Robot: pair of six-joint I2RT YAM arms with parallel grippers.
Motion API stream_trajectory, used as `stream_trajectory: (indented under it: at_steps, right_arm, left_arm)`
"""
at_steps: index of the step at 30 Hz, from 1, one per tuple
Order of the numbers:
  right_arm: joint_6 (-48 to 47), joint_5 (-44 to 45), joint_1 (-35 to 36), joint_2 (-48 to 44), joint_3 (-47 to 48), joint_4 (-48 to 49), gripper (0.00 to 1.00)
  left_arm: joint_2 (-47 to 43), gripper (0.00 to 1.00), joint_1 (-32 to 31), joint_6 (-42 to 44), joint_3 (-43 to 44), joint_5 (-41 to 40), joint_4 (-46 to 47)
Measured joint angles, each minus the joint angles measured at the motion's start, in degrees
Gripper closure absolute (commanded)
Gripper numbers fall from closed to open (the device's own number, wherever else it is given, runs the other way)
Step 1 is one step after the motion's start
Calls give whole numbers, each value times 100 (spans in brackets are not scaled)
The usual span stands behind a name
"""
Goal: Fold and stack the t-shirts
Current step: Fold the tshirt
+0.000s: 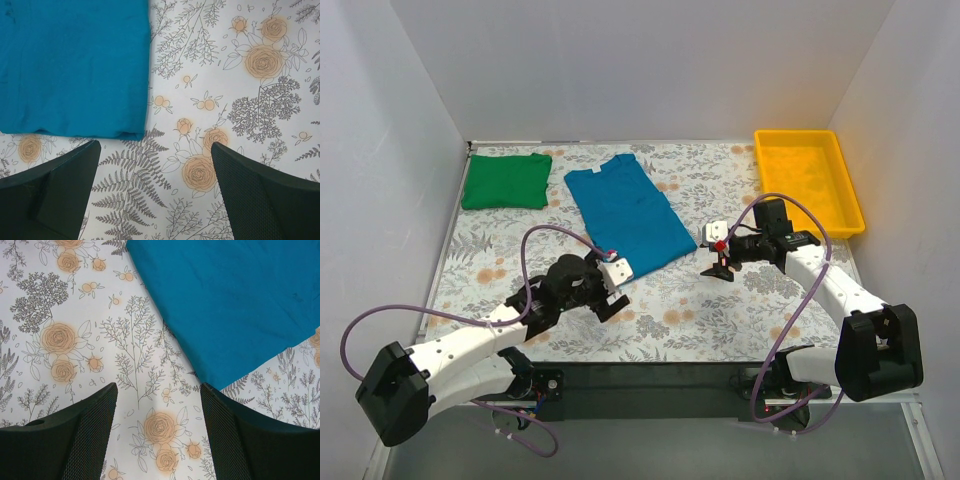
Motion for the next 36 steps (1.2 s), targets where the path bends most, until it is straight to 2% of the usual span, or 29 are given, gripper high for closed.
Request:
stream_trajectory:
  at_steps: [10, 21, 25, 31, 33, 36]
  right_arm:
    - [-31, -2, 0, 2, -57, 4, 27]
    - [-98, -17, 0, 7, -74, 7, 27]
    - [-114, -20, 0, 7, -74, 7, 27]
    - [-116, -44, 0, 7, -74, 4, 27]
    - [-116, -44, 0, 7, -74, 4, 27]
    - [-116, -48, 0, 7, -74, 4, 27]
  left_arm:
    - [127, 10, -133, 214, -203, -177, 166]
    - [776, 17, -149, 446, -321, -310, 927]
    - [1296, 32, -149, 560, -334, -540, 1314]
    - [2002, 34, -146, 636, -328, -933, 1722]
    - [2105, 41, -144, 643, -321, -1005, 1821]
    - [2236, 45, -140, 695, -278, -1104, 1963]
